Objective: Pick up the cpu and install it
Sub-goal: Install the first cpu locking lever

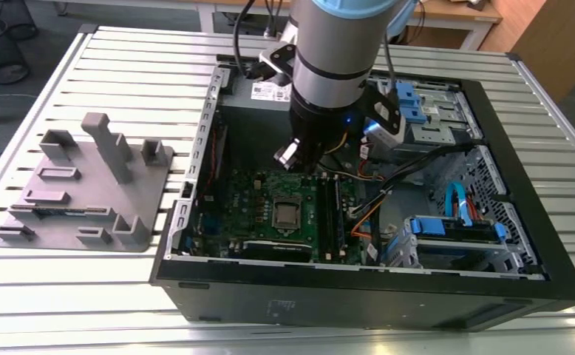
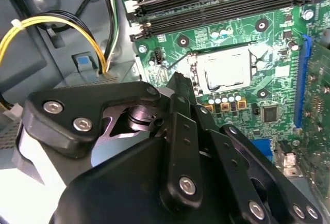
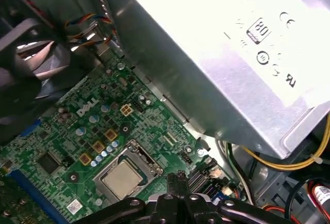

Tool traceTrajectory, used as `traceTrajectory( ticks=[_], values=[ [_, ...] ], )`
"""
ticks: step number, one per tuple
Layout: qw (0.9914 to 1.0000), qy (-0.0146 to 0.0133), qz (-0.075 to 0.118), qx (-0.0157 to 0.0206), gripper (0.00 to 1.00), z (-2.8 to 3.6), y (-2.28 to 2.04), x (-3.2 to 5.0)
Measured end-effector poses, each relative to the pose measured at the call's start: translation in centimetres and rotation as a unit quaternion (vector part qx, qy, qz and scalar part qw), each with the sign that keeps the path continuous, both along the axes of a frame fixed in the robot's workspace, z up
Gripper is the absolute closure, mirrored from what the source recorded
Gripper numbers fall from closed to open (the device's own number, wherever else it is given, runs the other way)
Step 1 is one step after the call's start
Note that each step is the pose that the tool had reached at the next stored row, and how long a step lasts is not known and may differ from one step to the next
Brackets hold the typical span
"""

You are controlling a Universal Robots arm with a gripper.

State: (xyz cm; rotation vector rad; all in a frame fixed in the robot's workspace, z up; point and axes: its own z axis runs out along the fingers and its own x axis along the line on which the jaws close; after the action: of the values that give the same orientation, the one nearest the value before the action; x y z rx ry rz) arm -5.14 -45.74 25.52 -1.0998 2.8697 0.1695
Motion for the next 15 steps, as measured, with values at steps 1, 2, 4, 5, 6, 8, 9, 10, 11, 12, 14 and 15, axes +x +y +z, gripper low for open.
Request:
traceTrajectory(
  ticks=[1,2,4,5,6,8,9,10,11,12,14,15],
  values=[
    [1.0,0.0,-0.001,0.0,0.89,0.0,0.11,0.02],
    [1.0,0.0,-0.003,0.0,0.89,0.0,0.23,0.04],
    [0.99998,0.0,-0.006,0.0001,0.89,-0.01,0.45,0.06],
    [0.99997,0.0,-0.008,0.0,0.89,0.0,0.55,0.07],
    [0.99995,0.0,-0.01,0.0,0.89,-0.01,0.66,0.08],
    [0.99991,0.0,-0.013,0.0,0.89,-0.01,0.87,0.09],
    [0.99989,0.0,-0.015,0.0,0.89,-0.01,1.01,0.09],
    [0.99987,0.0,-0.016,0.0,0.89,-0.01,1.15,0.1],
    [0.99984,0.0,-0.018,0.0,0.89,-0.01,1.29,0.11],
    [0.99982,0.0,-0.019,0.0,0.89,-0.01,1.41,0.13],
    [0.99977,0.0,-0.022,0.0,0.89,-0.02,1.64,0.18],
    [0.99973,0.0,-0.023,0.0,0.89,-0.02,1.75,0.2]
  ],
)
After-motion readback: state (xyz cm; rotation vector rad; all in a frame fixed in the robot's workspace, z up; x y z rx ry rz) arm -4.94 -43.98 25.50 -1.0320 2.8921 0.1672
